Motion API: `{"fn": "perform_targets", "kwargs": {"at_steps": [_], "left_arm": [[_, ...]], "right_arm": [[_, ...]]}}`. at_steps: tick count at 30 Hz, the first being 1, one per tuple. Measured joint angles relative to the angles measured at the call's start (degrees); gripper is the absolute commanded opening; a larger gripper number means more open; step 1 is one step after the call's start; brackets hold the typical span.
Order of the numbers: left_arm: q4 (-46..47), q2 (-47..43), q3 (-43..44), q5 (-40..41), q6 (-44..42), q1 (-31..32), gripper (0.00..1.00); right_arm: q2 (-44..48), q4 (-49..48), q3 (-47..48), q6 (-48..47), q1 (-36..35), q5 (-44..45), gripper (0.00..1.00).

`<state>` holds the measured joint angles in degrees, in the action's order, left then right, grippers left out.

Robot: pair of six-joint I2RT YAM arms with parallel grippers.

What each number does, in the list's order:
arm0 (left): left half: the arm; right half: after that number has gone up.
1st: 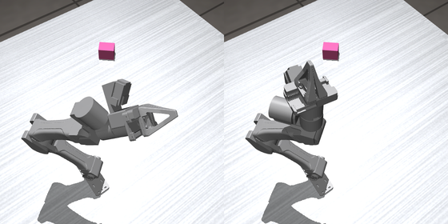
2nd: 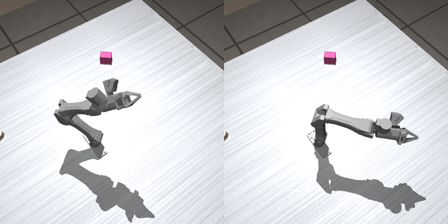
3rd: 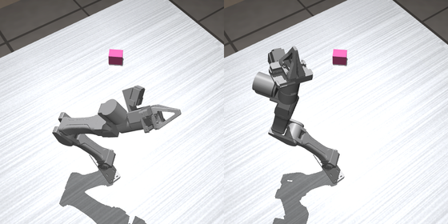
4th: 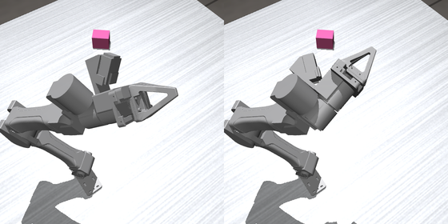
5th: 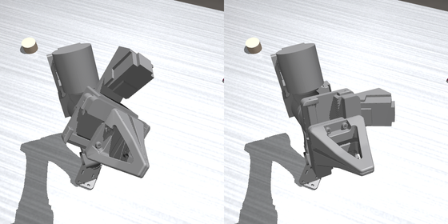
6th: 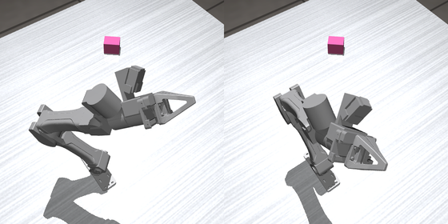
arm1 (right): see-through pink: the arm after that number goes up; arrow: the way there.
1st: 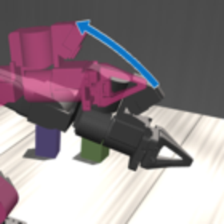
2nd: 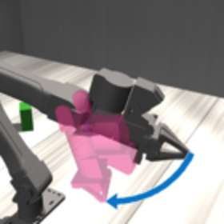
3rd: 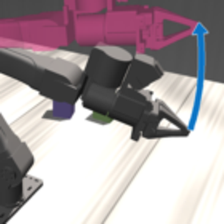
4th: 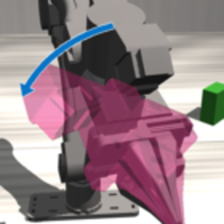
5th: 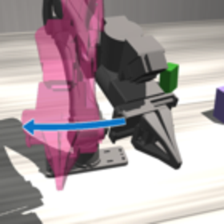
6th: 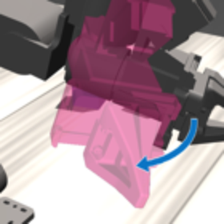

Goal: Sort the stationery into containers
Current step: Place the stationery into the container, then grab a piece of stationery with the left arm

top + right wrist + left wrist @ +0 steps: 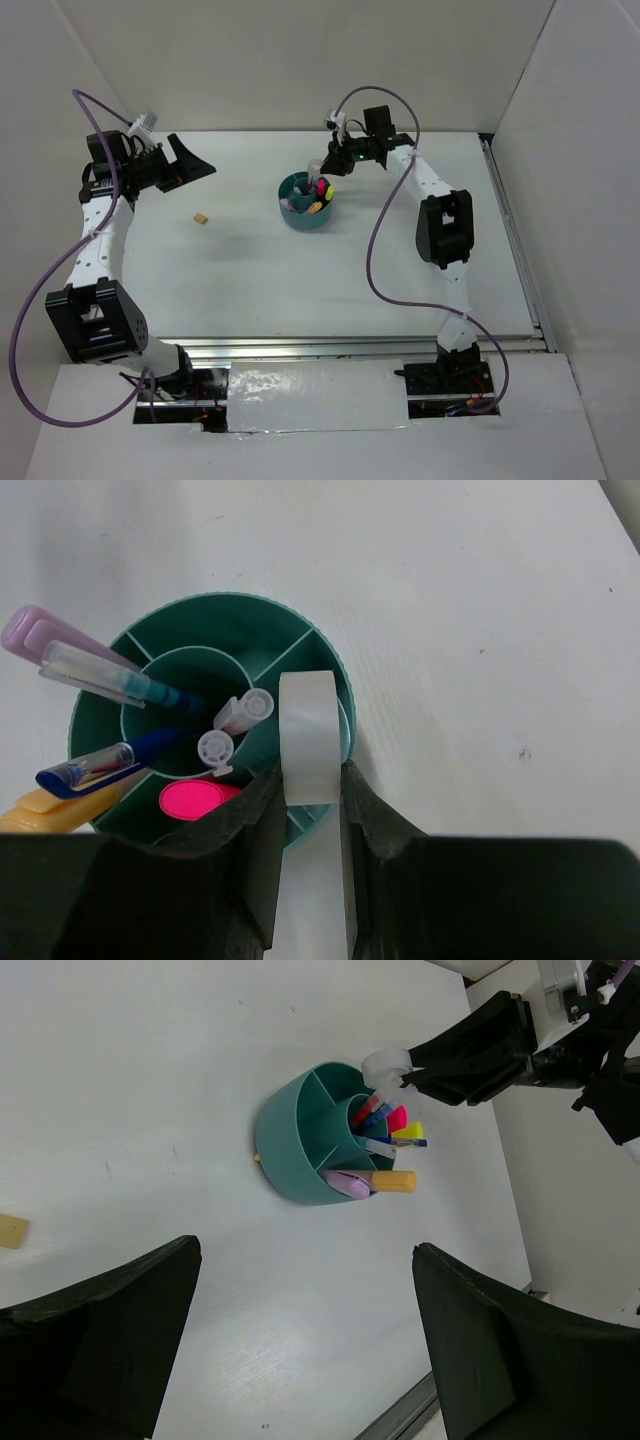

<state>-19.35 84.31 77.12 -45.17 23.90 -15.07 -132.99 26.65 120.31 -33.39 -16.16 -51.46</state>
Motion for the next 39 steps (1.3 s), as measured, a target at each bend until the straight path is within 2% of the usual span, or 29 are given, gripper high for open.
{"fn": "perform_targets", "kwargs": {"at_steps": [2, 8, 15, 26, 31, 37, 39], "left_arm": [[0.0, 0.0, 0.0, 0.0, 0.0, 0.0, 0.99], [-0.3, 0.0, 0.0, 0.5, -0.1, 0.0, 0.99], [-0.4, 0.0, 0.0, 0.7, -0.1, 0.0, 0.99], [-5.1, 0.4, 0.3, 6.4, -4.3, 0.0, 0.99], [-10.2, 0.9, 1.2, 9.0, -11.8, 0.5, 0.99], [-13.4, 4.5, 3.7, 21.6, -18.7, 5.5, 0.85], [-13.3, 7.4, 4.6, 23.8, -21.2, 6.4, 0.71]], "right_arm": [[-0.6, 0.0, 0.8, -0.2, -0.1, 0.1, 0.27], [-1.5, 0.0, 0.9, -0.8, -0.2, 0.7, 0.28], [-1.9, 0.0, 0.9, -1.1, -0.2, 1.6, 0.51], [-1.8, -0.5, 0.9, 0.9, -0.6, 1.5, 0.55], [-0.3, -1.7, -0.7, 4.2, -0.6, 1.0, 0.55], [6.8, -6.2, -4.8, 11.8, 0.8, 0.2, 0.56], [10.1, -7.3, -6.4, 14.2, 1.9, 0.0, 0.56]]}}
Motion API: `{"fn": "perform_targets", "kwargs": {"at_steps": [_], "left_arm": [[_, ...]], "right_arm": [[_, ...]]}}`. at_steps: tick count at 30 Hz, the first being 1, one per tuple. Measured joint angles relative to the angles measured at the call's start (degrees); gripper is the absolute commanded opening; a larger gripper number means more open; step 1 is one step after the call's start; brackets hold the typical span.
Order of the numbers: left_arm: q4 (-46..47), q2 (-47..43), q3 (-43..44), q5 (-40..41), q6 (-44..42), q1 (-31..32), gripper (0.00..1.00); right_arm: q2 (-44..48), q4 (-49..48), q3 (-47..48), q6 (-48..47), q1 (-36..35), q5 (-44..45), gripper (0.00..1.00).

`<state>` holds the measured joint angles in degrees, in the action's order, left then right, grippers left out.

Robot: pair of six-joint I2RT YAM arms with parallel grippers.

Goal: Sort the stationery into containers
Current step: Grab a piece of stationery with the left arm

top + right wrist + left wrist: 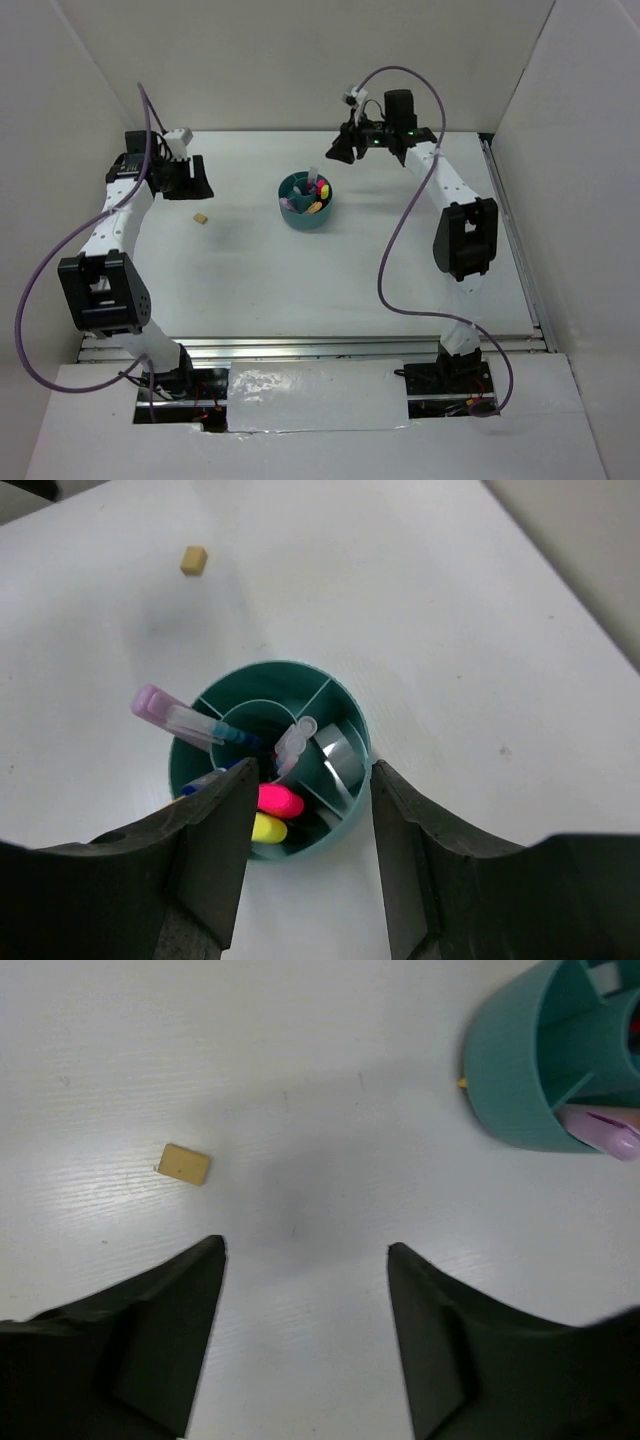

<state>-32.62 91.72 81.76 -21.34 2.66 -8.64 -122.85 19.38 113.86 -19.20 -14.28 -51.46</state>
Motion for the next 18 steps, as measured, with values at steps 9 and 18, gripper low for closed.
{"fn": "perform_targets", "kwargs": {"at_steps": [9, 18], "left_arm": [[-1.1, 17.1, 8.7, 4.9, -9.2, -1.7, 0.64], [-3.1, 26.9, 15.9, 4.8, -13.4, -2.4, 0.67]], "right_arm": [[17.5, -2.2, -11.0, 4.4, 6.3, 0.2, 0.58], [25.9, -0.7, -20.2, 3.6, 10.1, 1.2, 0.59]]}}
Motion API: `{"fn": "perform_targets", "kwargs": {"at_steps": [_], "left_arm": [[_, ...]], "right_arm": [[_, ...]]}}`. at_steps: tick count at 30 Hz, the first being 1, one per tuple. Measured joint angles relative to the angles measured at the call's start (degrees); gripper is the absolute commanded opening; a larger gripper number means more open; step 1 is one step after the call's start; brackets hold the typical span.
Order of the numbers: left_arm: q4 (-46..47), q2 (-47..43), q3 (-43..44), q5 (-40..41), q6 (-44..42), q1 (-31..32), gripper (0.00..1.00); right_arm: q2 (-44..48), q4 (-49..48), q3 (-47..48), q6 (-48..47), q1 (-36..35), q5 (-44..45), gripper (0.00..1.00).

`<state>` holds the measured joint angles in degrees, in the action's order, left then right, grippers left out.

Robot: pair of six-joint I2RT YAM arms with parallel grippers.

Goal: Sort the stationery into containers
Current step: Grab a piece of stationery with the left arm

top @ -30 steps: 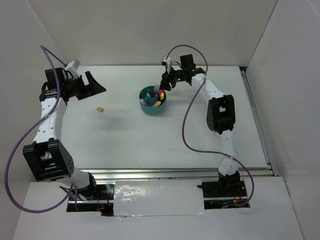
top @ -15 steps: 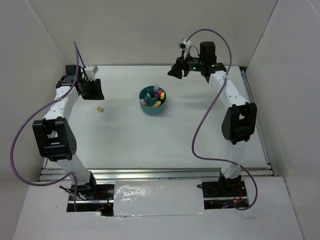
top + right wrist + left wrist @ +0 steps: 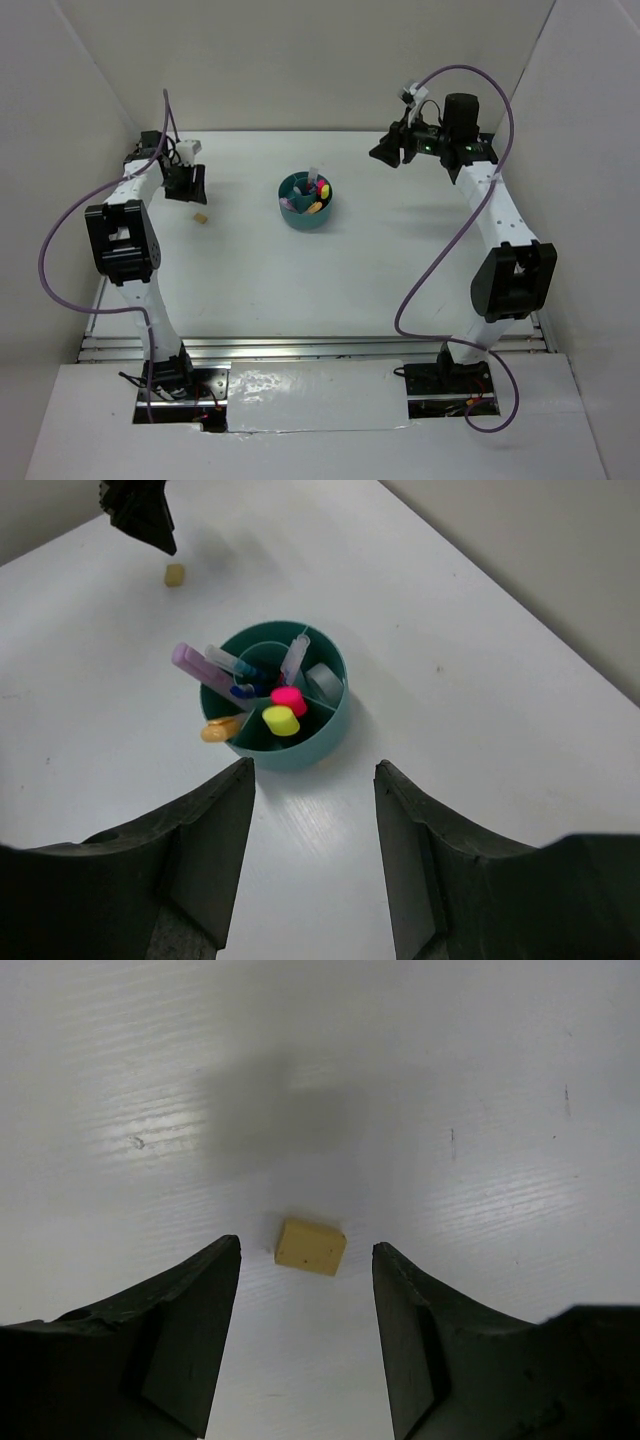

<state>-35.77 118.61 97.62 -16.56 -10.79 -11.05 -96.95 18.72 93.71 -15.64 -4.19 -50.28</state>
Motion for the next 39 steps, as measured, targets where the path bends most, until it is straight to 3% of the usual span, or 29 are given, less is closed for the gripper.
{"fn": "perform_targets", "kwargs": {"at_steps": [20, 30, 34, 39], "left_arm": [[-2.5, 5.1, -1.7, 3.0, -4.3, 1.3, 0.66], [-2.3, 5.1, -1.7, 3.7, -6.3, 1.3, 0.42], [-2.6, 5.1, -1.7, -0.9, -7.4, 1.0, 0.36], [-2.5, 3.1, -1.7, -15.0, -8.1, 1.6, 0.37]], "right_arm": [[1.2, 2.0, -3.1, -2.0, 0.7, 0.5, 0.59], [1.3, 2.1, -3.3, -2.3, 0.7, 0.5, 0.59], [1.3, 2.4, -3.6, -2.4, 0.7, 0.5, 0.59], [1.6, 3.0, -4.3, -2.7, 0.7, 0.6, 0.59]]}}
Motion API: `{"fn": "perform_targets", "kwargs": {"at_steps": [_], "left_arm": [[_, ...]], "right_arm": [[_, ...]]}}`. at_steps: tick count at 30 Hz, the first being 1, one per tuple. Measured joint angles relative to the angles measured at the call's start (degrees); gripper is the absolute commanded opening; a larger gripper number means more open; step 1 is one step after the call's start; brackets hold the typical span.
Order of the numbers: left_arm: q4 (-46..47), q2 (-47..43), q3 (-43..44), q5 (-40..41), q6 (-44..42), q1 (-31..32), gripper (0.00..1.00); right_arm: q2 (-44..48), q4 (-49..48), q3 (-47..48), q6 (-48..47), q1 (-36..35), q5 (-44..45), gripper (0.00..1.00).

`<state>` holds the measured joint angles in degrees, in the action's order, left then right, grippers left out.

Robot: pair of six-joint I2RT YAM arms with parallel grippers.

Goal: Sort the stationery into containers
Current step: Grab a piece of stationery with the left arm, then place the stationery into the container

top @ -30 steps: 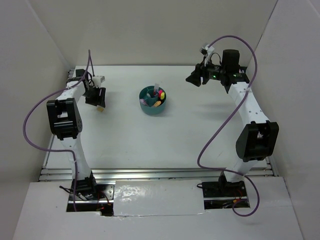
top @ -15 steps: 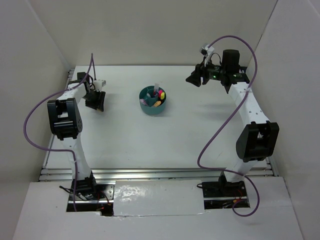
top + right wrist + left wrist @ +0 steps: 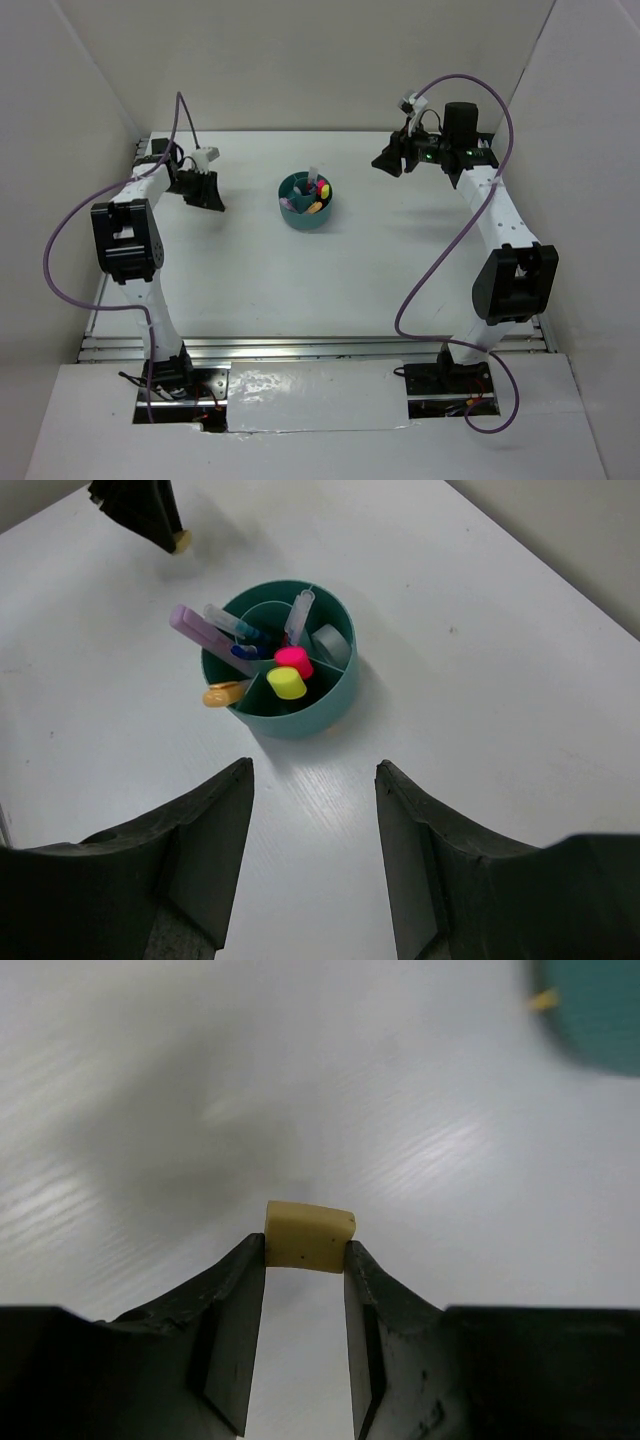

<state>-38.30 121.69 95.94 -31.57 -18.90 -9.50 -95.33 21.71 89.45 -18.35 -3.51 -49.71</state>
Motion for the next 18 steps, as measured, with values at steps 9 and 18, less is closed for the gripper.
{"fn": "perform_targets", "kwargs": {"at_steps": [9, 18], "left_arm": [[15.0, -8.7, 1.1, -21.9, 10.3, 9.0, 0.38], [25.5, -4.9, 5.7, -24.3, 21.0, 15.2, 0.37]], "right_arm": [[0.3, 0.2, -0.5, -0.3, 0.0, 0.5, 0.59], [0.5, 0.2, -1.0, -0.4, -0.2, 1.1, 0.59]]}}
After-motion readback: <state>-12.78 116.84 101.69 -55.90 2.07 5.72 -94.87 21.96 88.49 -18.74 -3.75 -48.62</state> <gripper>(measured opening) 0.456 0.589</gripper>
